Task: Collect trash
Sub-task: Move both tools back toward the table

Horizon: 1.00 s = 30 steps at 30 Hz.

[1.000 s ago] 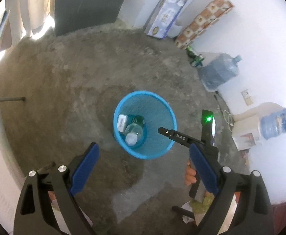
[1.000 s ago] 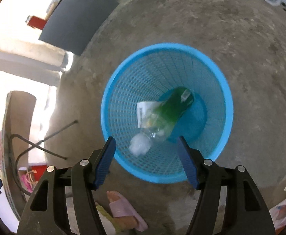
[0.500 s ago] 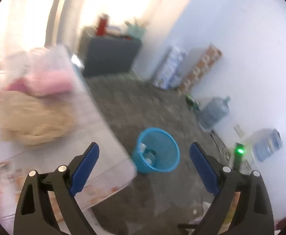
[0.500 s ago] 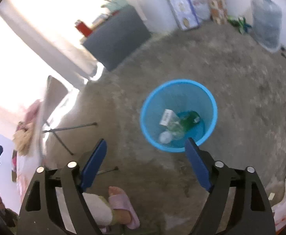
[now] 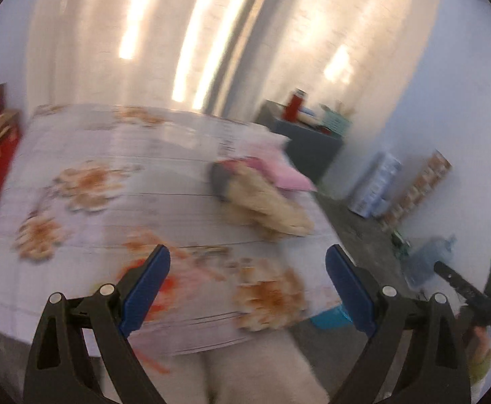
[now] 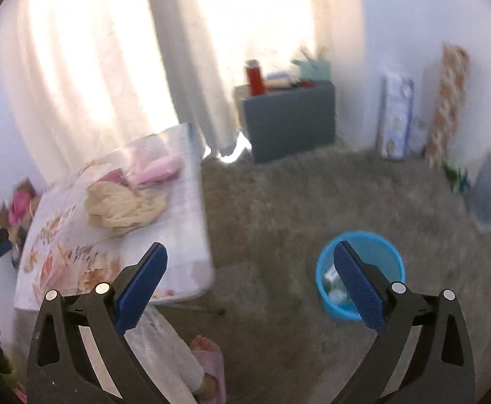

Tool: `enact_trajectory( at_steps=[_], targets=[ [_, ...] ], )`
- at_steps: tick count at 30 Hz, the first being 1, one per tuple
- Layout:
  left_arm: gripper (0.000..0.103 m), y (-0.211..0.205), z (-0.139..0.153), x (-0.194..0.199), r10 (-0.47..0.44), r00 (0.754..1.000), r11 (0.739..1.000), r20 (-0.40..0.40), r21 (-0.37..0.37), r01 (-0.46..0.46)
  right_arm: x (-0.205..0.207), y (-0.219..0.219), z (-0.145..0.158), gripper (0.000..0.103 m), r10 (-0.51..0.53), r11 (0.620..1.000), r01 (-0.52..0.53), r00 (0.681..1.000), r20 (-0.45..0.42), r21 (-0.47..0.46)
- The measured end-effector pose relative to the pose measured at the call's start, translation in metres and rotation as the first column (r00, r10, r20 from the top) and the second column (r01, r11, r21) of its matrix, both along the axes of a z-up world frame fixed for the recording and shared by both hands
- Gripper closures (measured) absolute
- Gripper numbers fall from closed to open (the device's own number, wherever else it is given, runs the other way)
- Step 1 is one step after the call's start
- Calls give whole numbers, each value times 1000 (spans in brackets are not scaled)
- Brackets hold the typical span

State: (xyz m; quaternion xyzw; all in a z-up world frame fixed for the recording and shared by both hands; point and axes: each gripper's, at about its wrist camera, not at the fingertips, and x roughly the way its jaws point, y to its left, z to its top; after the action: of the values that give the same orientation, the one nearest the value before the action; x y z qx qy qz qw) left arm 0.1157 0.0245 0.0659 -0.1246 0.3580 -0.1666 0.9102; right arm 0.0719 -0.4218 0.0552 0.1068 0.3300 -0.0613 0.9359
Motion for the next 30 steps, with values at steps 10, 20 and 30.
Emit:
enact_trajectory(
  at_steps=[10, 20, 30],
  targets=[
    [6, 57, -17, -12, 147, 989, 986, 32, 73, -149, 43, 109, -1, 8, 54, 978, -55, 998, -15, -201],
    [6, 78, -18, -1, 103, 995, 995, 12, 12, -104, 69, 146, 17, 8, 125, 985, -123, 992, 14, -125],
    [6, 93, 27, 22, 89, 990, 996, 106, 21, -91, 117, 142, 34, 8, 184, 972, -184, 983, 11, 148]
  ],
)
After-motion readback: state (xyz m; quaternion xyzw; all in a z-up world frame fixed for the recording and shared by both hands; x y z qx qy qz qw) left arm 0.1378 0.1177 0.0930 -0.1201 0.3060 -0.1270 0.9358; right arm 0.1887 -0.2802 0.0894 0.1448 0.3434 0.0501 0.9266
